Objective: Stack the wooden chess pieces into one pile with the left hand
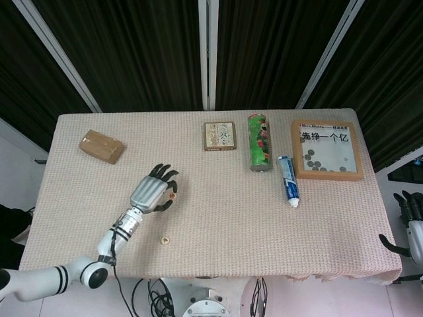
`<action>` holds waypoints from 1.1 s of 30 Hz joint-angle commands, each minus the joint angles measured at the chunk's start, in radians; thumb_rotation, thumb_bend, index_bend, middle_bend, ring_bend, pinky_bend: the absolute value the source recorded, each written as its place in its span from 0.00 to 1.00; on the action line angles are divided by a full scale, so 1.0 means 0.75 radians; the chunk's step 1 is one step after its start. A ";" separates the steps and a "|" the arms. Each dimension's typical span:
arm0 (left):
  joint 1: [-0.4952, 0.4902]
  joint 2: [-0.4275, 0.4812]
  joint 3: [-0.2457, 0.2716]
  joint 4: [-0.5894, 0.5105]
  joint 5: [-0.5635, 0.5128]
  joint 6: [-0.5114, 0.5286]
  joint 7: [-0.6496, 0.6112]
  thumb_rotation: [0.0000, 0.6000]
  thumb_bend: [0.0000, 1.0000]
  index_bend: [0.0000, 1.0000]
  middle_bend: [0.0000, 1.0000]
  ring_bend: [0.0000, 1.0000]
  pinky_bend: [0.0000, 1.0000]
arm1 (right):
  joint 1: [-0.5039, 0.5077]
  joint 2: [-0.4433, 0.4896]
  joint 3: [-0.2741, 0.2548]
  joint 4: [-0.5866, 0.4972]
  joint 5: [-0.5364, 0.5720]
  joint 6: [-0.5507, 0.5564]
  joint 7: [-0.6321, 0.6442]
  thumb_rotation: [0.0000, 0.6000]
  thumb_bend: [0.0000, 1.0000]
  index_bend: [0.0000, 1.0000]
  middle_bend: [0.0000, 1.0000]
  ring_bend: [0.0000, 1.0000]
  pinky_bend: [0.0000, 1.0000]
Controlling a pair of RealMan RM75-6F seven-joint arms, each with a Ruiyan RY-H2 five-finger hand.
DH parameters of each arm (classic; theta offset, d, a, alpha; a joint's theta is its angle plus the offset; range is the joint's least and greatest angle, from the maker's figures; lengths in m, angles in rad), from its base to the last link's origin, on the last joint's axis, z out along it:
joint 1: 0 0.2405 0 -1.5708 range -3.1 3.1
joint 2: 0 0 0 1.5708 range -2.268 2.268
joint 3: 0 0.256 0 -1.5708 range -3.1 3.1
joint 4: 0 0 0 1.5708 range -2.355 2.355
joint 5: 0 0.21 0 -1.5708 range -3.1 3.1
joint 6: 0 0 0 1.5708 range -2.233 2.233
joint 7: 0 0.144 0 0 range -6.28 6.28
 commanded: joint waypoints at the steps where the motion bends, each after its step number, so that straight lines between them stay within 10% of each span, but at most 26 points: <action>1: 0.009 0.029 -0.017 0.017 -0.032 -0.004 -0.012 1.00 0.34 0.49 0.14 0.00 0.00 | 0.002 -0.001 0.000 -0.005 0.000 -0.001 -0.007 0.88 0.18 0.00 0.00 0.00 0.00; 33: -0.025 -0.028 -0.011 0.204 -0.076 -0.113 -0.128 1.00 0.34 0.48 0.14 0.00 0.00 | 0.006 0.002 0.002 -0.019 0.007 -0.002 -0.032 0.88 0.17 0.00 0.00 0.00 0.00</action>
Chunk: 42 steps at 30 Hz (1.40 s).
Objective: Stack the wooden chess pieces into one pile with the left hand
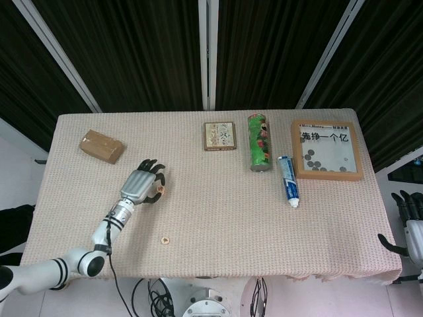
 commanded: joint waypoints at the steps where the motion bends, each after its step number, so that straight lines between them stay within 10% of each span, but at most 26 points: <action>1: 0.002 -0.001 0.001 0.002 0.000 0.005 0.002 1.00 0.34 0.48 0.14 0.00 0.00 | 0.001 0.001 0.000 -0.001 0.000 -0.001 -0.001 0.88 0.17 0.00 0.00 0.00 0.00; 28: 0.012 0.014 0.015 0.000 0.022 0.004 -0.031 1.00 0.34 0.41 0.14 0.00 0.00 | 0.006 -0.001 0.000 -0.018 0.003 -0.005 -0.024 0.89 0.17 0.00 0.00 0.00 0.00; 42: -0.007 0.144 0.002 -0.178 -0.064 -0.118 -0.063 1.00 0.34 0.22 0.06 0.00 0.00 | 0.008 -0.007 -0.001 -0.009 0.004 -0.008 -0.018 0.89 0.17 0.00 0.00 0.00 0.00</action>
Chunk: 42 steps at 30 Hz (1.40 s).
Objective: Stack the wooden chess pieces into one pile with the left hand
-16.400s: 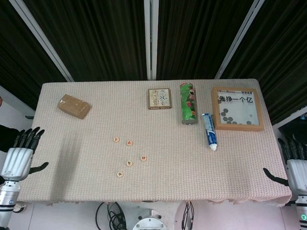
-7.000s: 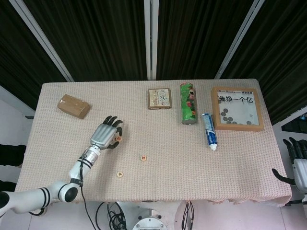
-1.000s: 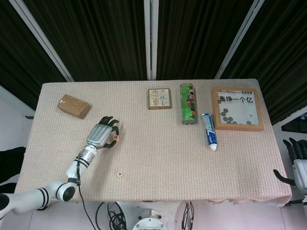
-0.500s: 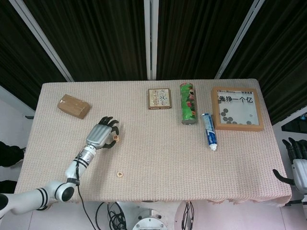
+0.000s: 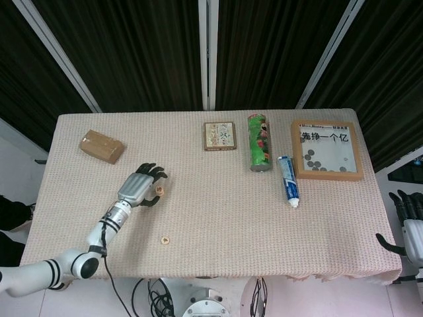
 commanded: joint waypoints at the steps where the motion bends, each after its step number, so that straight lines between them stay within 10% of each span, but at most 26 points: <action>1: -0.016 0.052 -0.006 -0.069 -0.052 -0.053 0.003 1.00 0.34 0.21 0.05 0.00 0.00 | 0.001 -0.001 0.000 0.002 0.001 -0.001 0.001 0.89 0.17 0.00 0.00 0.00 0.00; 42: -0.069 0.047 0.030 -0.042 -0.222 -0.109 0.077 1.00 0.33 0.32 0.03 0.00 0.00 | 0.004 0.002 -0.001 -0.002 0.005 -0.011 -0.002 0.90 0.17 0.00 0.00 0.00 0.00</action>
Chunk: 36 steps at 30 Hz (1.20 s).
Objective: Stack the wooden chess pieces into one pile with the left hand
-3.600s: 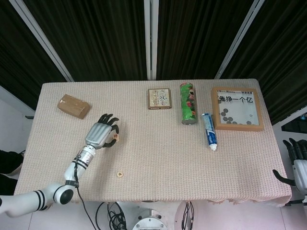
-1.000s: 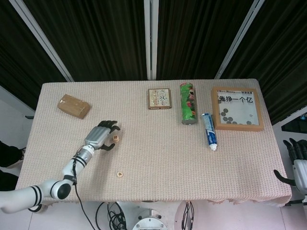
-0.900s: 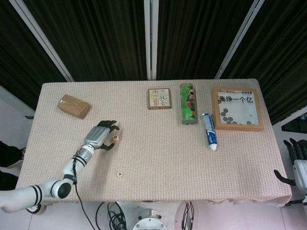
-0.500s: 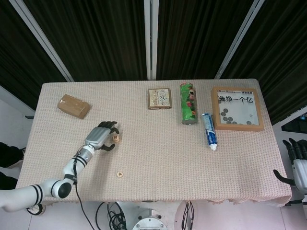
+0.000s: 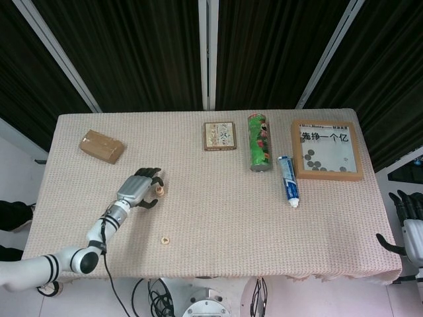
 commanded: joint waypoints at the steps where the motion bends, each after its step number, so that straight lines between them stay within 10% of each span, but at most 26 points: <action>1: 0.000 0.001 0.001 -0.002 0.002 0.003 -0.001 1.00 0.33 0.32 0.03 0.00 0.00 | 0.000 0.000 0.000 -0.001 0.000 0.000 -0.001 0.90 0.17 0.00 0.00 0.00 0.00; 36: 0.003 0.010 0.010 -0.030 0.026 0.023 -0.022 1.00 0.33 0.28 0.03 0.00 0.00 | -0.002 -0.006 -0.001 0.004 0.001 0.004 -0.002 0.90 0.17 0.00 0.00 0.00 0.00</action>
